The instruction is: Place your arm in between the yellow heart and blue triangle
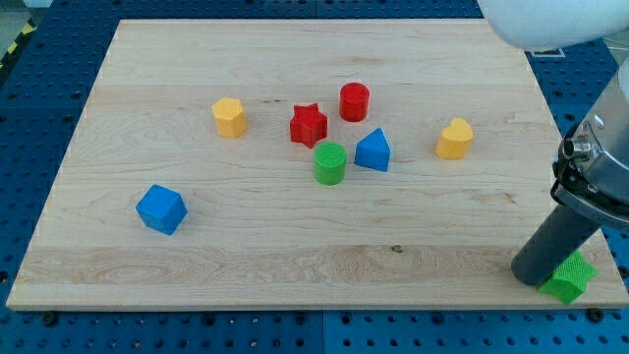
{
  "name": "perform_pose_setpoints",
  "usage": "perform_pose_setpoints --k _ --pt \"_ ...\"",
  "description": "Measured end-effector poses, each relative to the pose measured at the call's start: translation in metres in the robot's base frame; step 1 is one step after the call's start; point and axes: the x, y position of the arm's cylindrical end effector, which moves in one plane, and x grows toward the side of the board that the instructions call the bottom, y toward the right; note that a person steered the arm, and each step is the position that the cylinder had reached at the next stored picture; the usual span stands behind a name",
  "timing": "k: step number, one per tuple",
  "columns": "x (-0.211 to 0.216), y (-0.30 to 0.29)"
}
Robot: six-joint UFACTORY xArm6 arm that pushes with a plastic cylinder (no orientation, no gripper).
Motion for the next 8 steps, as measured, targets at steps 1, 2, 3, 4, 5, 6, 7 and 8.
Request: perform_pose_setpoints --k 1,2,3,4,5,6,7,8 --pt "0.0 0.0" --pt "-0.001 -0.014" --pt "-0.016 -0.041" --pt "-0.048 -0.043" --pt "-0.092 -0.038" --pt "-0.12 -0.038" --pt "-0.125 -0.057" --pt "-0.125 -0.076"
